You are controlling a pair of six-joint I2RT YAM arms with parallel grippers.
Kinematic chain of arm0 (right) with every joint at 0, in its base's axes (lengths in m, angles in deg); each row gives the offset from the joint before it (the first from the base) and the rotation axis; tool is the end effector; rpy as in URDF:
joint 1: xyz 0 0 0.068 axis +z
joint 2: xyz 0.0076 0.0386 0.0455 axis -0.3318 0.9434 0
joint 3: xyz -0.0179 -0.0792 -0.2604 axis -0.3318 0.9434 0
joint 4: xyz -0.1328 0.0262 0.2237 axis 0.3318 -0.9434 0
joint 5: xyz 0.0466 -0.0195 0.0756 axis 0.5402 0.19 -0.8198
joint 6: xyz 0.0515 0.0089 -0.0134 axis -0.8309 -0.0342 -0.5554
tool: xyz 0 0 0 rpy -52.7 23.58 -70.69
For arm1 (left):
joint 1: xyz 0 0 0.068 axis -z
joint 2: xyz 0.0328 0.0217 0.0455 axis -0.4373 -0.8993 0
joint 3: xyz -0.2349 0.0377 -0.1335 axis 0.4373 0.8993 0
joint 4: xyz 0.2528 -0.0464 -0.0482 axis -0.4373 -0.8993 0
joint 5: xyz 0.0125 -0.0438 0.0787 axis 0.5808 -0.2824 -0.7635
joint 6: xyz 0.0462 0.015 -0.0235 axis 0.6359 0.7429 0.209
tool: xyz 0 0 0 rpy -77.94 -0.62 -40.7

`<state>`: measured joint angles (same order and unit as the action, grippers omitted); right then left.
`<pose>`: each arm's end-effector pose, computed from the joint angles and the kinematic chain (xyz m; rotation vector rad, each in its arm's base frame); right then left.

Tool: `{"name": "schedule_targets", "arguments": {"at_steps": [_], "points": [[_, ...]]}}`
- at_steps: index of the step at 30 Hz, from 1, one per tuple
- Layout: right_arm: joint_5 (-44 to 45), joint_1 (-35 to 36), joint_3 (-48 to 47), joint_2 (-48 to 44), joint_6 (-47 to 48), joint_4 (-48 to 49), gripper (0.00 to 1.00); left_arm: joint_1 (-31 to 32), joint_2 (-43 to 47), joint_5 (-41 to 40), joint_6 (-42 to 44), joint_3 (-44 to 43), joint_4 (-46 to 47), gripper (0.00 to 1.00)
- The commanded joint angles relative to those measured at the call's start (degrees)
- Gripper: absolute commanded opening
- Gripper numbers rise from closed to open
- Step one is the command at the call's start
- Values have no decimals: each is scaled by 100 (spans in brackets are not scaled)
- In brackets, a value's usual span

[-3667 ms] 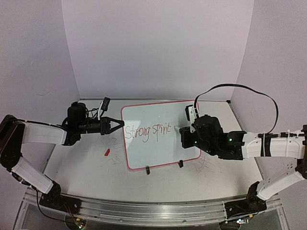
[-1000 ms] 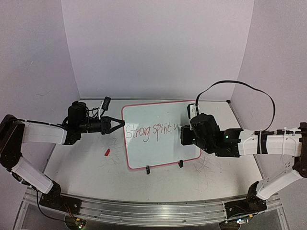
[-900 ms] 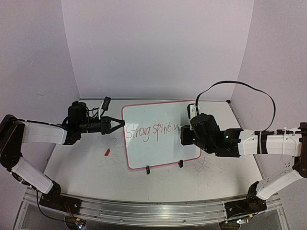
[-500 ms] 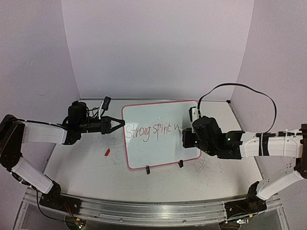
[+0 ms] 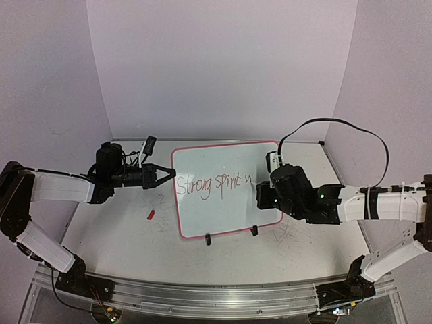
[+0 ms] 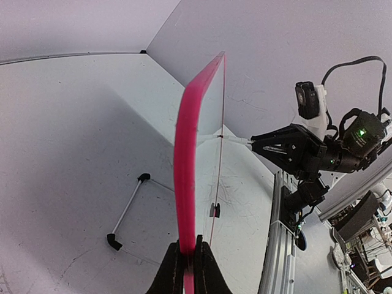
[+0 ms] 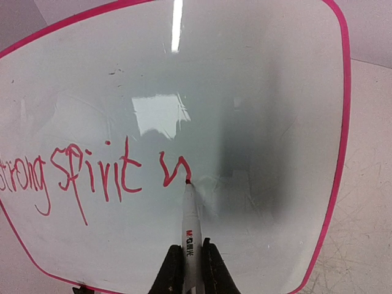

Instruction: Write a sentence on the whiteboard

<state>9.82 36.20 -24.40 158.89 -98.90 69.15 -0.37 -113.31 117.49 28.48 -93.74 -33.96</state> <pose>0.1813 0.2391 0.2444 -0.2494 2.0693 0.4631 0.2601 -0.1530 0.2243 0.6538 1.8202 -1.3150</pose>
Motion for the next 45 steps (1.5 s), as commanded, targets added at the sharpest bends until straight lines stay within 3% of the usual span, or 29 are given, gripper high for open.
{"name": "schedule_targets", "arguments": {"at_steps": [1, 21, 26, 33, 45], "points": [[36, -35, 7, -44, -28, -181, 0, 125, -117, 11, 250, -158, -216, 0], [474, -219, -401, 40, 384, 92, 0, 134, -114, 12, 256, -157, -237, 0], [240, -240, -405, -21, 430, 139, 0, 136, -117, 12, 260, -167, -238, 0], [-287, -237, 124, -913, 585, 443, 0, 134, -118, -9, 278, -180, -239, 0], [-251, -261, 166, -682, 650, 381, 0, 134, -129, -40, 268, -168, -248, 0]]}}
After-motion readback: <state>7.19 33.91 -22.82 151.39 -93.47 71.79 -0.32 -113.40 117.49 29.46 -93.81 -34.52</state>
